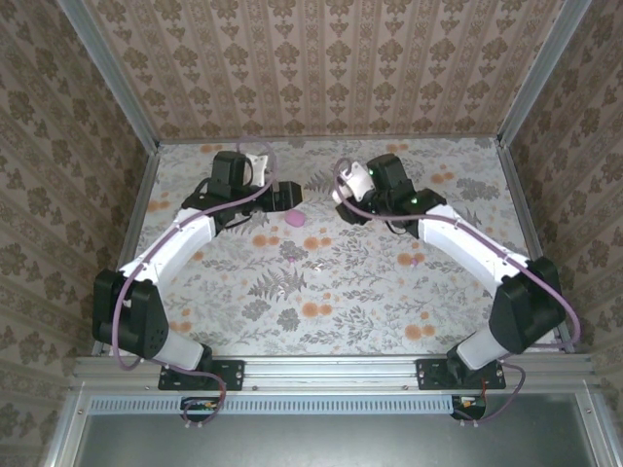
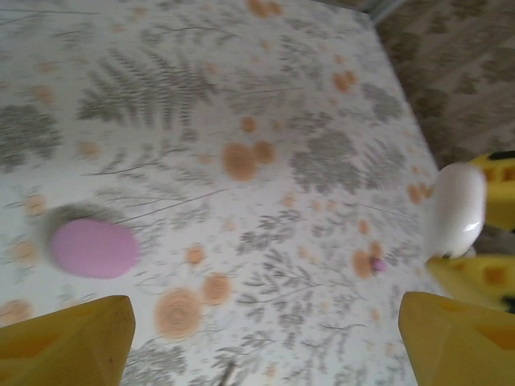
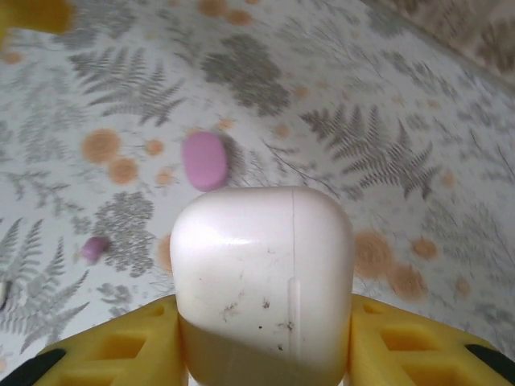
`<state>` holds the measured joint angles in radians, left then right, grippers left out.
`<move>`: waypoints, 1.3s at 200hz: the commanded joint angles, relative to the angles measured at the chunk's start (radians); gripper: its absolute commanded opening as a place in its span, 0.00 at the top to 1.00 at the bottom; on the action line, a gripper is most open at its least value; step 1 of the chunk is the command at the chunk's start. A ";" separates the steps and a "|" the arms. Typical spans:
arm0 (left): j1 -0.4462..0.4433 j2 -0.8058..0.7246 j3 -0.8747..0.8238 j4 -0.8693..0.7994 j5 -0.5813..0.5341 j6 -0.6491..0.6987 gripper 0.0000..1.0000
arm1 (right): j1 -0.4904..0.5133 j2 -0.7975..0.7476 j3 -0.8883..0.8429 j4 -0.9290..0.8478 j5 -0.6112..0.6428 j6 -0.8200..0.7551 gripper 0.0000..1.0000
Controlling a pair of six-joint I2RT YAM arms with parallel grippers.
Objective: Insert the wireless bluetooth earbuds into the charging case
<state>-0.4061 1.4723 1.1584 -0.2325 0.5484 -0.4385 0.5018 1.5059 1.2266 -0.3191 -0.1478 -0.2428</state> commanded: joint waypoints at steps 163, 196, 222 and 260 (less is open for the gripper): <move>-0.165 0.024 0.051 0.093 0.299 -0.034 0.51 | 0.103 -0.194 -0.184 0.240 0.031 -0.286 0.56; -0.175 0.036 0.065 0.080 0.293 -0.026 0.57 | 0.103 -0.193 -0.183 0.243 0.042 -0.288 0.56; -0.181 0.043 0.072 0.078 0.286 -0.024 0.59 | 0.104 -0.195 -0.179 0.235 0.029 -0.290 0.57; -0.188 0.058 0.080 0.081 0.277 -0.030 0.63 | 0.107 -0.207 -0.190 0.250 0.016 -0.297 0.57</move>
<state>-0.5785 1.5085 1.1923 -0.1417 0.8227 -0.4858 0.6003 1.3319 1.0485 -0.1040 -0.1204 -0.5220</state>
